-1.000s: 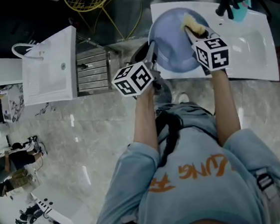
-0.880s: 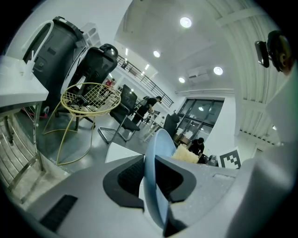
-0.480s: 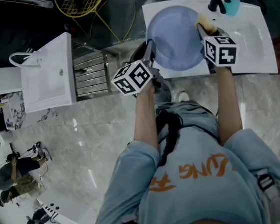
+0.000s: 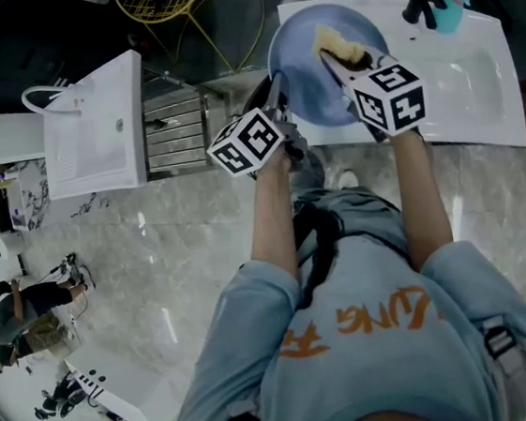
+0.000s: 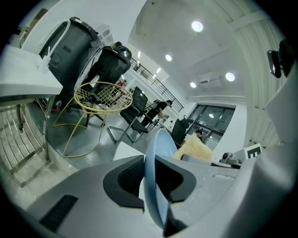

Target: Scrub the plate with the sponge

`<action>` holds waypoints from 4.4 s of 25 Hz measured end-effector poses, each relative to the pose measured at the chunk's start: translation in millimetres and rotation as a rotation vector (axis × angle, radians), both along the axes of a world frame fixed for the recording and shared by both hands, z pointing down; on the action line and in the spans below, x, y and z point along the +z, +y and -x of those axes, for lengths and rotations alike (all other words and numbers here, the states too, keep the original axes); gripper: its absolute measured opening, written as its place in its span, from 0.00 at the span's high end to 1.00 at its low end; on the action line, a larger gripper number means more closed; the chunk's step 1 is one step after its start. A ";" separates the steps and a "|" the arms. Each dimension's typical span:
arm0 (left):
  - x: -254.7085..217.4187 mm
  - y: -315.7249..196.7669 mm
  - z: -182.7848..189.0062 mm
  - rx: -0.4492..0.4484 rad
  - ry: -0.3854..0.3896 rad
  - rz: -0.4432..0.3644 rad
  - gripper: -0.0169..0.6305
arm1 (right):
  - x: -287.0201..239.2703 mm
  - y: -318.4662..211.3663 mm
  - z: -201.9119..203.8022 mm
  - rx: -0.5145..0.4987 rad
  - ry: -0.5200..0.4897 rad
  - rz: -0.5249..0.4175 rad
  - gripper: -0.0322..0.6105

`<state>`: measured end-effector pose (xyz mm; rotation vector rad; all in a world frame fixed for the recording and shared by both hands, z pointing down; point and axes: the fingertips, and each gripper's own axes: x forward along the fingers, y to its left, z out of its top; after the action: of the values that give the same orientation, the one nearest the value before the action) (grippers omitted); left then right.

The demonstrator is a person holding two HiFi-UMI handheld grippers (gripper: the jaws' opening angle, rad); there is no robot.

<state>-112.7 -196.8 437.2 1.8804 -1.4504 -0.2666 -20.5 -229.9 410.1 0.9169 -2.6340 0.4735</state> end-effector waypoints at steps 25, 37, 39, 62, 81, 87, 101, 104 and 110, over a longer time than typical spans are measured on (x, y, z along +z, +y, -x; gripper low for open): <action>2.6 -13.4 -16.7 0.027 -0.001 -0.023 0.90 | 68.8 42.3 33.8 -0.279 0.094 0.280 0.90; 1.4 -18.4 -29.6 0.047 -0.014 -0.035 0.90 | 68.6 28.7 1.6 -0.217 0.063 0.282 0.90; 1.5 -18.1 -29.1 0.046 -0.023 -0.032 0.90 | 71.7 24.2 -6.8 -0.188 0.068 0.287 0.89; 5.6 -20.9 -13.4 -0.031 -0.030 -0.013 0.90 | 89.4 -28.5 -113.4 0.229 0.134 0.266 0.90; 0.8 -15.1 -9.3 -0.149 0.094 -0.030 0.90 | 39.6 59.4 29.0 -0.361 -0.054 0.219 0.90; 6.6 -8.5 -9.2 -0.175 0.121 -0.021 0.90 | 53.3 72.0 19.1 -0.395 0.048 0.217 0.90; 8.3 -15.1 -23.3 -0.159 0.152 -0.025 0.90 | 71.5 51.8 -60.2 -0.204 0.138 0.227 0.90; 9.3 -14.3 -29.2 -0.144 0.158 -0.024 0.90 | 73.2 47.1 -77.6 -0.142 0.134 0.227 0.90; 10.2 -12.5 -34.5 -0.120 0.159 -0.018 0.90 | 76.0 31.0 -115.3 0.022 0.146 0.208 0.90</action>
<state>-78.3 -209.2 447.4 1.7467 -1.4577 -0.4778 94.7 -198.8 486.1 0.8792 -2.3936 0.6462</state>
